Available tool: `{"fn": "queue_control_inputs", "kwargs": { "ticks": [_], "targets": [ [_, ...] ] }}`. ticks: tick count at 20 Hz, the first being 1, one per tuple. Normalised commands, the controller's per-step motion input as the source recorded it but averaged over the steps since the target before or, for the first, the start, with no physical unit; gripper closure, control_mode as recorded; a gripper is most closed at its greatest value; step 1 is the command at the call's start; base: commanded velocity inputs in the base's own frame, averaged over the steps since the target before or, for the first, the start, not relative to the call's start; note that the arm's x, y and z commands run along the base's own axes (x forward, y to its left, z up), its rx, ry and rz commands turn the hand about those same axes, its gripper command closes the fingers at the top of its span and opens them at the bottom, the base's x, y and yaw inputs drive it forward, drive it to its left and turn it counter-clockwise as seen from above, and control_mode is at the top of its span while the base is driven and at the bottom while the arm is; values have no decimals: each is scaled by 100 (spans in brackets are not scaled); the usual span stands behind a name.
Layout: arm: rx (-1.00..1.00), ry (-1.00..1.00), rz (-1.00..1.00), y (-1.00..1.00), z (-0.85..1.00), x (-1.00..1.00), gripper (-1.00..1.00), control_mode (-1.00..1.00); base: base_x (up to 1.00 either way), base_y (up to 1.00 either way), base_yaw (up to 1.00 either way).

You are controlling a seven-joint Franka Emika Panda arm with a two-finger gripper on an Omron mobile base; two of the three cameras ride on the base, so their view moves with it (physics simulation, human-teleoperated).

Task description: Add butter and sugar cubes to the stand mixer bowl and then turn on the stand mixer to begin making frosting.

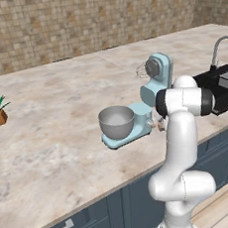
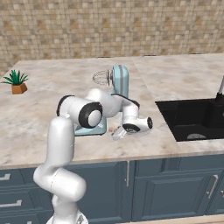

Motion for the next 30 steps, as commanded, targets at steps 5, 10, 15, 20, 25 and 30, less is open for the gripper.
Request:
{"fn": "queue_control_inputs", "kwargs": {
  "ticks": [5, 10, 15, 20, 25, 30],
  "targets": [
    [0, -1, 0, 0, -9, 0, 100, -100, 0, 0, 0],
    [0, -21, 0, 0, 11, -26, 100, -100, 0, 0, 0],
    [1, -43, -5, 4, 59, -45, 100, -100, 0, 0, 0],
    [1, -37, -8, 20, 56, -59, 100, -100, 0, 0, 0],
    [0, -10, 0, 22, 57, -66, 100, -100, 0, 0, 0],
    [0, 20, 0, 14, 87, -33, 100, -100, 0, 0, 0]
  ]
}}
